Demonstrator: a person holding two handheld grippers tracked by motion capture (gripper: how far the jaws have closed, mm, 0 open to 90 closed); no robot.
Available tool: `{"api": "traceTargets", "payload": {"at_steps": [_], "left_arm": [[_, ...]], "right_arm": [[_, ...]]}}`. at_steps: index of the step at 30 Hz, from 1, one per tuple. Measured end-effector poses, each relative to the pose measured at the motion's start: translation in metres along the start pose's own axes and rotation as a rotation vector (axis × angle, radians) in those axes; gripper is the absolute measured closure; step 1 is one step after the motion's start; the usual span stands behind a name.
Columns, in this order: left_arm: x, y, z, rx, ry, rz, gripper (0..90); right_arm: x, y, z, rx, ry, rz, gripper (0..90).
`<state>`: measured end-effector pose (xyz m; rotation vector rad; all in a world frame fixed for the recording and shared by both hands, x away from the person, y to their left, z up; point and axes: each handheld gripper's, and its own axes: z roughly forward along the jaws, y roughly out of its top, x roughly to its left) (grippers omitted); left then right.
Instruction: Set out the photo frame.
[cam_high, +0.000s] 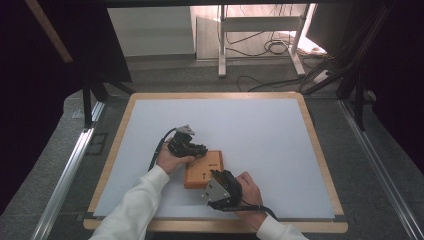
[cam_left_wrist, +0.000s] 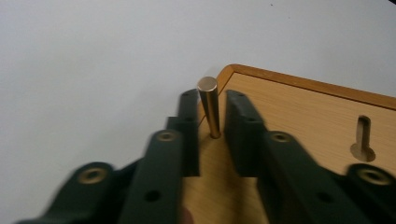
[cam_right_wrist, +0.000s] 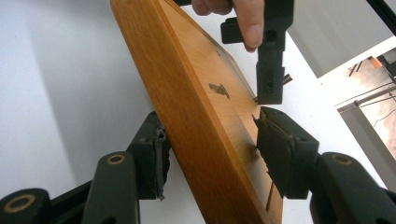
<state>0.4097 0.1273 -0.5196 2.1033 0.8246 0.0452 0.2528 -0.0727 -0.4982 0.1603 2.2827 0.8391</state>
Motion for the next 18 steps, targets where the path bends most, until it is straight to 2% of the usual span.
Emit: {"api": "traceTargets", "payload": {"at_steps": [4, 5, 7, 12, 18], "left_arm": [[0.002, -0.003, -0.015, -0.043, 0.033, -0.019, 62.7], [0.002, -0.004, -0.018, -0.05, 0.042, -0.019, 58.1], [0.0, -0.009, -0.027, -0.065, 0.056, -0.015, 54.7], [-0.004, -0.021, -0.041, -0.065, 0.075, -0.016, 43.4], [-0.009, -0.036, -0.053, -0.067, 0.083, -0.027, 38.9]], "right_arm": [[-0.001, 0.0, -0.001, 0.002, 0.004, 0.006, 46.5], [-0.001, 0.0, -0.001, 0.003, 0.003, 0.003, 46.6], [-0.002, 0.0, -0.001, 0.0, 0.003, -0.004, 46.7], [-0.002, 0.0, -0.001, -0.002, 0.006, -0.002, 46.7], [-0.002, -0.001, -0.002, 0.0, 0.007, 0.002, 46.8]]}}
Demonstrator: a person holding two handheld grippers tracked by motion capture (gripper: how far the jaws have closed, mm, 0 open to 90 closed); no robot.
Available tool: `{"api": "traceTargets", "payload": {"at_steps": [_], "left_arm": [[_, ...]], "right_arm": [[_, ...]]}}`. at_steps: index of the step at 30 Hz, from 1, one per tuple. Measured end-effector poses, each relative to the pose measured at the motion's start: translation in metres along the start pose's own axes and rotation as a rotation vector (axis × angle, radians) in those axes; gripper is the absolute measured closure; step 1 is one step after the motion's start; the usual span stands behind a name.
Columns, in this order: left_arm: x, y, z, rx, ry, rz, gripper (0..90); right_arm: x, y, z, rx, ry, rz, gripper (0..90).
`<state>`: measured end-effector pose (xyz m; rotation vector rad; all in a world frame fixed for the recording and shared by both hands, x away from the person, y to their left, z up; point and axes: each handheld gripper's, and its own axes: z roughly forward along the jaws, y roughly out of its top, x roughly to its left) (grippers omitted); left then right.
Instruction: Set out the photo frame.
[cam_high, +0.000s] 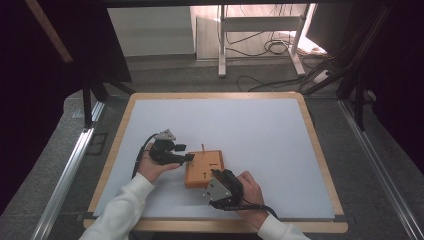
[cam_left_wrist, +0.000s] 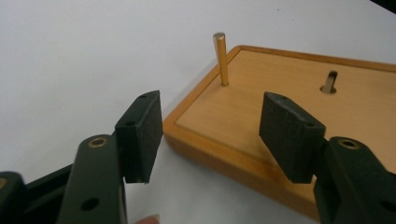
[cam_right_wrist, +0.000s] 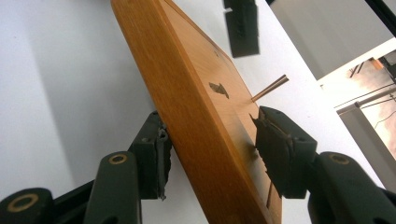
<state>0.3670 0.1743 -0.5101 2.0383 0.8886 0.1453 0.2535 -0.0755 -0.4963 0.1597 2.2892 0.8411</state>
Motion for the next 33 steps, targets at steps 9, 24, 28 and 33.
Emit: {"api": "traceTargets", "payload": {"at_steps": [9, 24, 28, 33], "left_arm": [[-0.003, -0.03, -0.032, -0.061, -0.008, -0.024, 39.4], [-0.009, -0.055, -0.047, -0.038, 0.053, -0.014, 39.1], [-0.011, -0.056, -0.045, -0.024, 0.056, -0.005, 39.1], [-0.01, -0.057, -0.042, -0.011, 0.06, -0.003, 38.5]], "right_arm": [[-0.002, 0.0, 0.0, 0.002, 0.002, -0.006, 46.8], [-0.002, 0.001, 0.001, -0.001, 0.009, -0.008, 46.7], [-0.002, 0.001, 0.001, 0.001, 0.011, -0.005, 46.7], [-0.005, 0.003, -0.001, -0.005, -0.001, -0.003, 48.9]]}}
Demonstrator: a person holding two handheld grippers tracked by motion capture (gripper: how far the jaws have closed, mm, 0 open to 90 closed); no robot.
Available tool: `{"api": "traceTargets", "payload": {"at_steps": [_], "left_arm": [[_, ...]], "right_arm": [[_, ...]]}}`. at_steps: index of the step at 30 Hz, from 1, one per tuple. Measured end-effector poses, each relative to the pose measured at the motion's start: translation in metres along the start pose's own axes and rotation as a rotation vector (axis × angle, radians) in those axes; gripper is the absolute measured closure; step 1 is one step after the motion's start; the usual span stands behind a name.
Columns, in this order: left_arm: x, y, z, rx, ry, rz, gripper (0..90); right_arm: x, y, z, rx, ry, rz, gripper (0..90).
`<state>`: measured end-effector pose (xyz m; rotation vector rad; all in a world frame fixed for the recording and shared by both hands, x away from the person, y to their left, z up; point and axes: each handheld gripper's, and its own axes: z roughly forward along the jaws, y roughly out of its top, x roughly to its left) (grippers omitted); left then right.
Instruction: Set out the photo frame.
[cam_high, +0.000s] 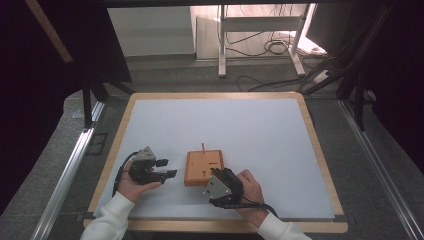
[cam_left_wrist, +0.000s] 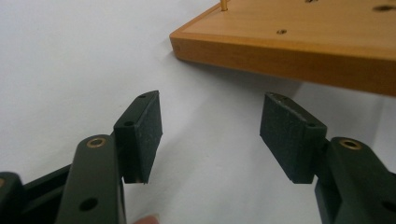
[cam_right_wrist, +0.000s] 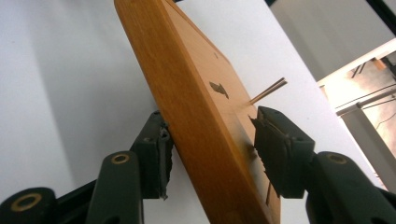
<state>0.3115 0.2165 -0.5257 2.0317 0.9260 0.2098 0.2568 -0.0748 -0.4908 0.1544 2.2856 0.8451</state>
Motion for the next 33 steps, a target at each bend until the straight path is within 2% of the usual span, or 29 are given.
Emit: {"api": "traceTargets", "payload": {"at_steps": [2, 5, 9, 11, 19, 33], "left_arm": [[0.001, -0.001, 0.002, 0.007, -0.004, -0.011, 38.3], [0.001, -0.002, 0.003, 0.015, -0.003, -0.006, 38.1], [0.002, -0.002, 0.003, 0.018, -0.002, 0.003, 38.2], [0.002, -0.002, 0.002, 0.008, 0.002, -0.006, 38.6], [0.004, -0.002, 0.0, -0.007, -0.002, -0.019, 38.8], [0.004, -0.002, -0.001, -0.014, -0.001, -0.023, 38.7]], "right_arm": [[-0.003, 0.001, -0.001, -0.001, 0.0, 0.001, 50.0], [-0.008, 0.004, -0.002, 0.003, 0.005, 0.004, 51.3], [-0.016, 0.008, -0.003, 0.01, -0.001, -0.016, 54.5], [-0.018, 0.01, -0.004, 0.014, -0.008, -0.024, 56.0], [-0.035, 0.019, -0.003, 0.045, 0.042, -0.061, 59.1], [-0.049, 0.029, 0.001, 0.06, 0.052, -0.107, 65.4]]}}
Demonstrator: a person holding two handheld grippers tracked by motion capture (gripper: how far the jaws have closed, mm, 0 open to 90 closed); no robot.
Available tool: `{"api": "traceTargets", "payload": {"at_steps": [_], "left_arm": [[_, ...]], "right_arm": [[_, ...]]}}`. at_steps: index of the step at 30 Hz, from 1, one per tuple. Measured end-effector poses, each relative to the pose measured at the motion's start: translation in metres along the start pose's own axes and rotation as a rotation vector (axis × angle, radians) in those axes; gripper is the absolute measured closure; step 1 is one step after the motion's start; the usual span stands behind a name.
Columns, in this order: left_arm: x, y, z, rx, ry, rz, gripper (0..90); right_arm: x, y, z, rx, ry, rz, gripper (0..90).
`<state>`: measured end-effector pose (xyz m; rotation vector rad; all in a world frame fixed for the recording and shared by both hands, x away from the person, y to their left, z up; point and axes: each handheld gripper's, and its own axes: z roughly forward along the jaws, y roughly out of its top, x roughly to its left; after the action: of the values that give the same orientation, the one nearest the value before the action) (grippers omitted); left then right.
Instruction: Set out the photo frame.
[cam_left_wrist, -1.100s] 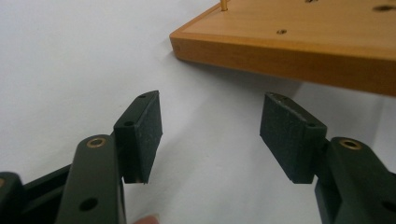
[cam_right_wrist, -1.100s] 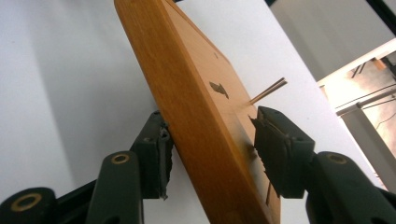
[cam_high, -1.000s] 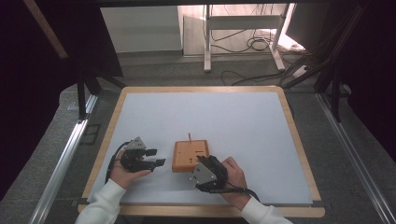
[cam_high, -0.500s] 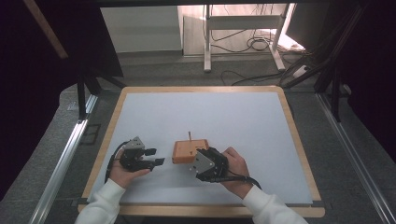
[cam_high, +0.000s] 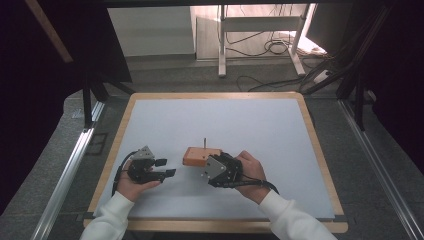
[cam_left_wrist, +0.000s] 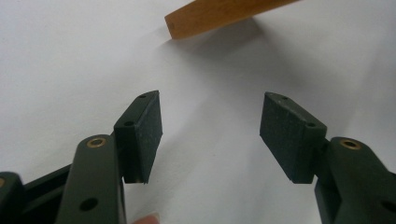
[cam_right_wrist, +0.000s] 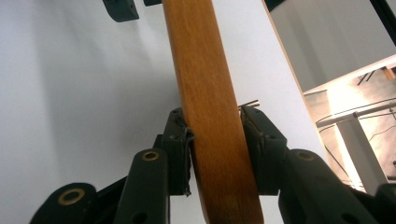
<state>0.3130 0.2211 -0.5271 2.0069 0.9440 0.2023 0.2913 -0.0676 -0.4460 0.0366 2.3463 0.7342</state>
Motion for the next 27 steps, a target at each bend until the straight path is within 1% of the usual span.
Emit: {"api": "traceTargets", "payload": {"at_steps": [5, 8, 10, 14, 18, 21, 22, 23, 27], "left_arm": [[0.001, 0.0, 0.0, -0.001, 0.002, -0.002, 38.8], [0.001, 0.0, 0.0, -0.003, 0.003, 0.001, 38.8], [0.002, 0.0, -0.001, -0.004, 0.002, -0.001, 38.8], [0.003, -0.001, -0.001, -0.005, 0.003, -0.006, 38.9], [0.003, 0.0, -0.002, -0.006, 0.005, -0.001, 38.9], [0.003, -0.001, -0.001, -0.008, 0.005, -0.005, 39.0], [0.003, -0.001, -0.001, -0.008, 0.005, -0.006, 39.0], [0.003, -0.001, -0.001, -0.008, 0.005, -0.006, 39.0], [0.002, -0.001, 0.0, -0.012, 0.004, -0.016, 39.1]], "right_arm": [[-0.007, 0.004, 0.001, 0.001, -0.001, -0.009, 67.9], [-0.015, 0.007, 0.003, 0.0, 0.003, 0.005, 69.2], [-0.02, 0.01, 0.004, -0.003, 0.016, 0.017, 69.4], [-0.025, 0.013, 0.007, -0.004, 0.033, 0.019, 69.5], [-0.029, 0.017, 0.008, -0.017, 0.044, 0.034, 69.6], [-0.033, 0.019, 0.005, -0.023, 0.065, 0.036, 69.5], [-0.033, 0.019, 0.004, -0.029, 0.076, 0.047, 69.5], [-0.034, 0.019, 0.002, -0.027, 0.085, 0.045, 69.5], [-0.035, 0.02, -0.006, -0.031, 0.124, 0.07, 69.5]]}}
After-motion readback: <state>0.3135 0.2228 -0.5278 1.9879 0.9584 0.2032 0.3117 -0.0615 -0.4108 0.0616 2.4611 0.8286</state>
